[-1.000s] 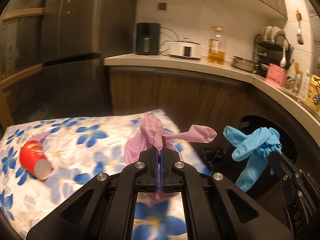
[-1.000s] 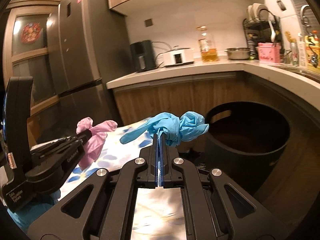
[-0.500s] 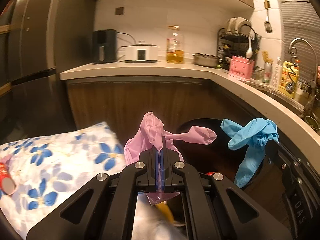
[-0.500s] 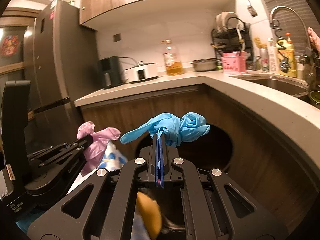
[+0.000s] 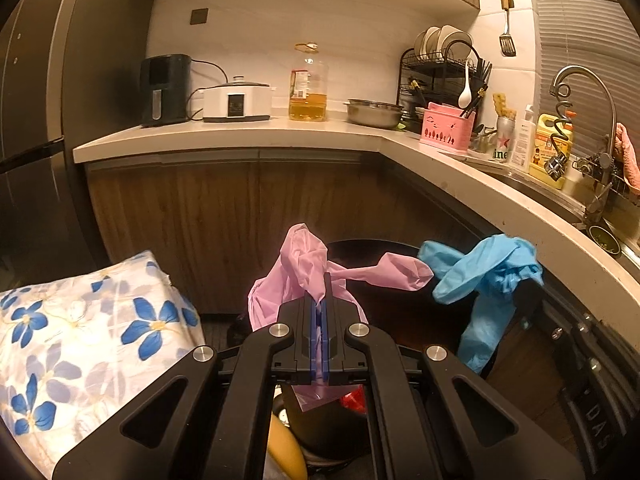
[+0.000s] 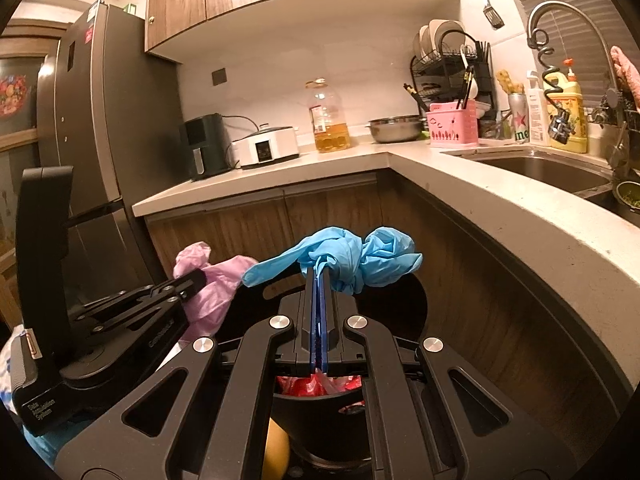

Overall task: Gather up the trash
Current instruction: 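Carry the pink bag and blue glove over the black trash bin, then open both tools to drop the pink bag and glove into the bin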

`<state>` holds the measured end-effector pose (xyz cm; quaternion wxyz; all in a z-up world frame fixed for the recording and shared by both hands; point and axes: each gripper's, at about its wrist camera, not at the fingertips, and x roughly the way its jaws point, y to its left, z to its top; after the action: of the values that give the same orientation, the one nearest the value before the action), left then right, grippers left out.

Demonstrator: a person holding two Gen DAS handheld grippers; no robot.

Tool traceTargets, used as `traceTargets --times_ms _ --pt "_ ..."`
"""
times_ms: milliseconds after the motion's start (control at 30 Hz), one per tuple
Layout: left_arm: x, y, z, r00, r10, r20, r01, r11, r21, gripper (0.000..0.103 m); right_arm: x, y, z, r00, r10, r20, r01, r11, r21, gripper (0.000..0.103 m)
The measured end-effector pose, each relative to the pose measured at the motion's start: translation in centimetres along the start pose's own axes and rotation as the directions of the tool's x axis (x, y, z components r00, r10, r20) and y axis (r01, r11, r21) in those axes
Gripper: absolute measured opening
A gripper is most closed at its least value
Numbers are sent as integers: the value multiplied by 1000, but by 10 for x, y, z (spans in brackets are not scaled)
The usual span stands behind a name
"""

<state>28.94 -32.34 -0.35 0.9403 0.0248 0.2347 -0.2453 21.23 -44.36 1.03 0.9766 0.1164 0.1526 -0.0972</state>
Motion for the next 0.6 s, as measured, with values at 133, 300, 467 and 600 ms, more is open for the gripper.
traceTargets --times_ms 133,300,467,600 --pt "8 -2 1 1000 -5 2 5 1000 17 1 11 -1 -1 1000 12 -16 -12 1000 -6 2" --pt "19 -2 -2 1000 -15 -19 15 1000 18 7 25 -5 -4 999 8 -47 -7 1000 3 5" --pt "22 0 -5 999 -21 -26 22 1000 19 34 33 -12 -8 997 0 -77 2 1000 25 29" --pt "22 5 -8 999 -17 -29 17 1000 4 50 30 -15 -13 996 -25 -84 28 999 30 47"
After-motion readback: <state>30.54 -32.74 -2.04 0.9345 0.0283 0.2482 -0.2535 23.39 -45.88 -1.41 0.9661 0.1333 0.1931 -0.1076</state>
